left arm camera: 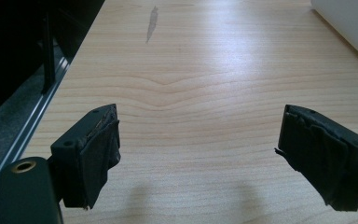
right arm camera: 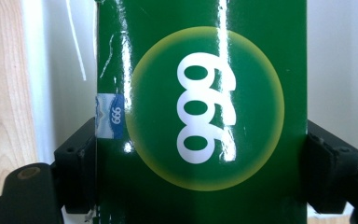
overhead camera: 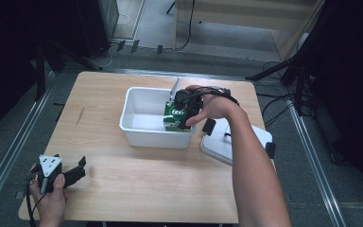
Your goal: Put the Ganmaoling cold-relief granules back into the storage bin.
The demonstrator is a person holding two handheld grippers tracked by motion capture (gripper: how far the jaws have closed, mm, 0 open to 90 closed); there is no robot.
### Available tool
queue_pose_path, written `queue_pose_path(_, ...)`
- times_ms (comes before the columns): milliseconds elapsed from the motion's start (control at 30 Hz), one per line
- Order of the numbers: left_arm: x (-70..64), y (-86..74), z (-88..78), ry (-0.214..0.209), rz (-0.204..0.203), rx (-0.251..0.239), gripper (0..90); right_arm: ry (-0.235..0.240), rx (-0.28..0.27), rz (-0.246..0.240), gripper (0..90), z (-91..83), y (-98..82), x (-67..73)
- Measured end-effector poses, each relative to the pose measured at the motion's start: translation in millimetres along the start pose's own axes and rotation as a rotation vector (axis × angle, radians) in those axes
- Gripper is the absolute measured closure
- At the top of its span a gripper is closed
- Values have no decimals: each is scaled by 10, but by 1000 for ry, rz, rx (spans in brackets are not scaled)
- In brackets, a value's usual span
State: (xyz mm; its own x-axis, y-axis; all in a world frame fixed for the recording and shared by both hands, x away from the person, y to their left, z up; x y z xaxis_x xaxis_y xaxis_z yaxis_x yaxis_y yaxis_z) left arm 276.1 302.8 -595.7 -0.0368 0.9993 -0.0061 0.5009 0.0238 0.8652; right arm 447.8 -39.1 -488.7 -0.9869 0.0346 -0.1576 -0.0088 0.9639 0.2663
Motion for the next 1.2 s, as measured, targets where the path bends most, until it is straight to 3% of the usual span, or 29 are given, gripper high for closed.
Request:
queue_pose_path(400,0,-2,-2,0,2,1,131,19,37,23,162,167,-38,-15)
queue_pose_path(433,-1,-2,-3,0,1,1,131,20,35,6,161,181,-31,-30)
queue_pose_path(700,-1,-1,-4,-1,1,-1,131,39,53,35,157,258,-47,-20)
queue_pose_path(1200,0,0,-6,5,0,-4,131,63,59,60,150,319,-73,0)
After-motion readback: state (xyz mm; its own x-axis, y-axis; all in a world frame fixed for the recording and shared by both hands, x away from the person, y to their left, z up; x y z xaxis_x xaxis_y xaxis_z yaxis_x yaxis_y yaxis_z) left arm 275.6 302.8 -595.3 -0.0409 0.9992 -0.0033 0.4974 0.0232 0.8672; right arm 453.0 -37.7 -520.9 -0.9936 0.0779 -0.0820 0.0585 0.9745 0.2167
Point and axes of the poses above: each handheld gripper's, and its own axes: z roughly forward along the jaws, y roughly out of its top, x roughly to its left, the point moved 9 cm from there along z, roughly forward along the jaws
